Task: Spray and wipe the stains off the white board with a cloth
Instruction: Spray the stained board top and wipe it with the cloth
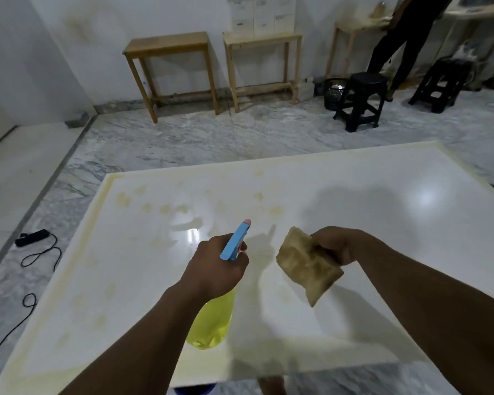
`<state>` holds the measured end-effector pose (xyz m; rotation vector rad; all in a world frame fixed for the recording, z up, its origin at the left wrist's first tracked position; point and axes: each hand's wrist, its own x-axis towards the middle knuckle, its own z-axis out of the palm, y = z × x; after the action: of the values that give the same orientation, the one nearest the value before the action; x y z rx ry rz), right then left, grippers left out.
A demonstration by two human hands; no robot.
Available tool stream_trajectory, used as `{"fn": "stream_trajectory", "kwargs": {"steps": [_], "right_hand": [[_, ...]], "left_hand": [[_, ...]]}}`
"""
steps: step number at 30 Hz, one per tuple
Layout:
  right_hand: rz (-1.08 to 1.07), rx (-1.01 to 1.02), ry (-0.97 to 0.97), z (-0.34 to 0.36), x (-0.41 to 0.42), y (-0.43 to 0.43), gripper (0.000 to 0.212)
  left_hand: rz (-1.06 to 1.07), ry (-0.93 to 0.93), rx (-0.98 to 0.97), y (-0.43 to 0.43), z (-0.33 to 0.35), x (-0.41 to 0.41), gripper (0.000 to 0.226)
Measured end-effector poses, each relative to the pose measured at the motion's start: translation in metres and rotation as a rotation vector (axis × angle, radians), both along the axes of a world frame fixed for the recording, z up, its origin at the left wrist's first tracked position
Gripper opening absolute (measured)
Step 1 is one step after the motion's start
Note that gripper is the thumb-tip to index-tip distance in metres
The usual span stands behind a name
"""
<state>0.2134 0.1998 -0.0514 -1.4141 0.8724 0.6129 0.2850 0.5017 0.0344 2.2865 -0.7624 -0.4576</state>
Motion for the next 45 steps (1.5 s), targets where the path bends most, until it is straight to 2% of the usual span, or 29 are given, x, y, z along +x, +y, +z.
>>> {"fn": "stream_trajectory", "kwargs": {"steps": [2, 4, 7, 10, 12, 14, 17, 20, 27, 34, 39, 42, 43, 45], "right_hand": [[0.021, -0.115, 0.002, 0.004, 0.063, -0.036, 0.024], [0.053, -0.337, -0.033, 0.014, 0.129, -0.067, 0.025], [0.219, -0.701, -0.115, 0.029, 0.224, -0.091, 0.021], [0.428, -0.982, -0.21, 0.018, 0.303, -0.107, 0.012], [0.496, -1.079, -0.236, -0.008, 0.335, -0.111, 0.026], [0.531, -1.073, -0.228, -0.046, 0.352, -0.109, 0.044], [0.616, -1.076, -0.222, -0.105, 0.34, -0.08, 0.053], [0.539, -1.173, -0.399, -0.139, 0.301, -0.057, 0.057], [0.456, -1.15, -0.491, -0.126, 0.15, 0.03, 0.059], [0.449, -1.19, -0.385, -0.126, -0.02, 0.167, 0.064], [0.498, -1.077, -0.327, -0.119, -0.091, 0.221, 0.063], [0.386, -0.944, -0.36, -0.087, -0.09, 0.204, 0.048], [0.279, -0.88, -0.347, -0.069, -0.082, 0.193, 0.04], [-0.09, -0.615, -0.362, -0.033, -0.06, 0.168, 0.019]], "left_hand": [[0.004, 0.014, 0.004, -0.015, -0.009, 0.036, 0.006], [0.022, 0.037, 0.015, -0.031, -0.014, 0.072, 0.008], [0.039, 0.042, 0.03, -0.046, -0.02, 0.119, 0.009], [0.066, 0.019, 0.042, -0.055, -0.03, 0.161, 0.009], [0.078, 0.023, 0.043, -0.052, -0.039, 0.176, 0.006], [0.08, 0.046, 0.042, -0.048, -0.049, 0.183, 0.013], [0.091, 0.081, 0.065, -0.04, -0.067, 0.187, 0.018], [0.094, 0.098, 0.076, -0.029, -0.08, 0.175, 0.014], [0.056, 0.089, 0.075, 0.012, -0.061, 0.111, 0.012], [-0.015, 0.061, 0.063, 0.084, -0.035, 0.01, 0.011], [-0.053, 0.035, 0.101, 0.131, -0.029, -0.041, 0.002], [-0.067, 0.034, 0.109, 0.142, -0.018, -0.047, 0.003], [-0.069, 0.032, 0.108, 0.142, -0.015, -0.044, 0.003], [-0.062, 0.025, 0.094, 0.138, -0.007, -0.033, 0.003]]}}
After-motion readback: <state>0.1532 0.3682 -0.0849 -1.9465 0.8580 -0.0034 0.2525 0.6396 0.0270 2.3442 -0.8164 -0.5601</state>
